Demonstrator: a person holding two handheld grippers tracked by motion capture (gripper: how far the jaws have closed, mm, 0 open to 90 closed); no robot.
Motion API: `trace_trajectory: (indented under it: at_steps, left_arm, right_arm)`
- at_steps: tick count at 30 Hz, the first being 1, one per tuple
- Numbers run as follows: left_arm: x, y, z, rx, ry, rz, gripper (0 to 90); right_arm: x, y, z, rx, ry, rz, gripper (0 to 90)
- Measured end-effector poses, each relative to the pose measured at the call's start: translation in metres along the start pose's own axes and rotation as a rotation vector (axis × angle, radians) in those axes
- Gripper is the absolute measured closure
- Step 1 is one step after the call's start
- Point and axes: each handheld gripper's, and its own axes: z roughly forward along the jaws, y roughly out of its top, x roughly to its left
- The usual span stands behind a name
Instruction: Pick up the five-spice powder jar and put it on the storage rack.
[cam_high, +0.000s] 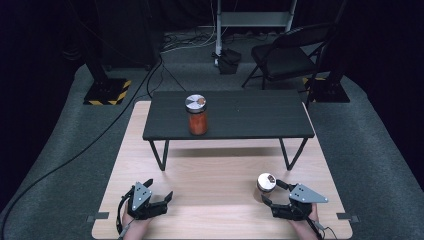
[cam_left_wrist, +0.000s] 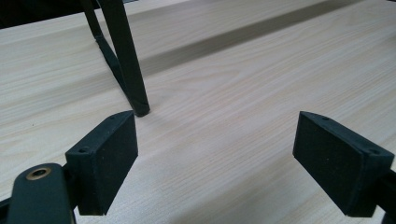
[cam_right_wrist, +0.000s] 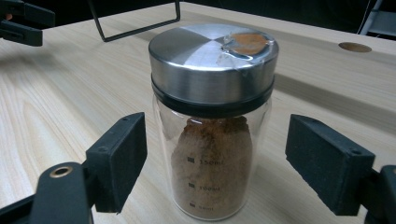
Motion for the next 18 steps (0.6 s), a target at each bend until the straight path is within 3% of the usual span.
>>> trace_trajectory:
  at_steps: [12, 18]
  left_arm:
    - [0.0, 0.0, 0.0, -0.002, -0.002, -0.004, 13.9]
    - [0.001, 0.0, 0.0, -0.002, -0.002, -0.005, 13.9]
  right_arm:
    - [0.003, 0.005, 0.013, 0.017, -0.004, 0.004, 23.2]
    - [0.006, 0.007, 0.021, 0.031, -0.013, 0.002, 29.1]
